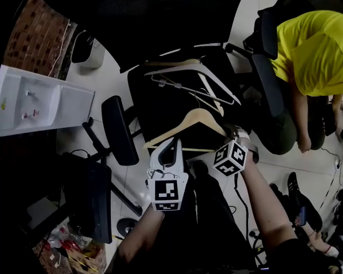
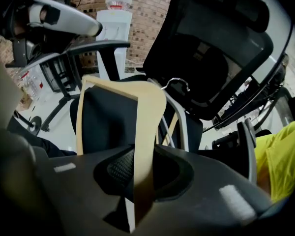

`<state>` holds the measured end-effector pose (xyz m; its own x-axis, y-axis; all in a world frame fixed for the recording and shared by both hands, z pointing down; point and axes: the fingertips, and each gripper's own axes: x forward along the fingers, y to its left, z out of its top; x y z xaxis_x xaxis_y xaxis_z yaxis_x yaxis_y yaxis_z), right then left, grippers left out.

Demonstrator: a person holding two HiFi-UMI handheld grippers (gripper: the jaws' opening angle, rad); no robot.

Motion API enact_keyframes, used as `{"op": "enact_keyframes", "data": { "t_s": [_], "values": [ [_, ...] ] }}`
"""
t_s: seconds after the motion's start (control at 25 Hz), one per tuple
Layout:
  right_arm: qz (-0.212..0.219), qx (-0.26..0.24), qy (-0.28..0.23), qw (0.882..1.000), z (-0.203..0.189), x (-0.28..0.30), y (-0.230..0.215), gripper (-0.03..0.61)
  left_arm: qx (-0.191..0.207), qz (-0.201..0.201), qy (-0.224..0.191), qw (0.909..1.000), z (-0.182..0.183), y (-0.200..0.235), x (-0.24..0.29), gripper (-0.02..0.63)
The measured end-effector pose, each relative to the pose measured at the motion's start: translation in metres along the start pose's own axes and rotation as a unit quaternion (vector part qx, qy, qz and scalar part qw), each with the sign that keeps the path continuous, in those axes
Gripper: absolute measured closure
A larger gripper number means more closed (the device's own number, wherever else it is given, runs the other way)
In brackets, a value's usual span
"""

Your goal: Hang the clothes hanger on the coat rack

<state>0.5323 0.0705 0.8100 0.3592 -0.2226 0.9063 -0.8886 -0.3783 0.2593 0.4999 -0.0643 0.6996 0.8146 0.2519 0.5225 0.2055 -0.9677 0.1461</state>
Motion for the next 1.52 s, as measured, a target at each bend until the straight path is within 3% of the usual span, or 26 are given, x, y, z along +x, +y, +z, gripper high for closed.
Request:
{"op": "enact_keyframes", "data": {
  "t_s": [0.56,0.96,1.24,1.52],
  "values": [
    [-0.097,-0.018,-0.092,0.991,0.046,-0.119,-0.047,0.506,0.021,-0.004,-0.071,0.9973,0.101,-0.012,-0.061,0.609],
    [-0.133,-0.052,-0.129,0.981,0.081,-0.214,-0.063,0.508,0.054,-0.014,-0.144,0.9881,0.184,-0.020,-0.109,0.609],
    [-0.148,-0.051,-0.156,0.975,0.094,-0.251,-0.058,0.508,0.057,-0.011,-0.180,0.9819,0.211,-0.036,-0.144,0.609],
    [-0.143,-0.076,-0.189,0.969,0.095,-0.276,-0.041,0.508,0.054,0.026,-0.198,0.9785,0.204,-0.042,-0.181,0.609]
  ]
}}
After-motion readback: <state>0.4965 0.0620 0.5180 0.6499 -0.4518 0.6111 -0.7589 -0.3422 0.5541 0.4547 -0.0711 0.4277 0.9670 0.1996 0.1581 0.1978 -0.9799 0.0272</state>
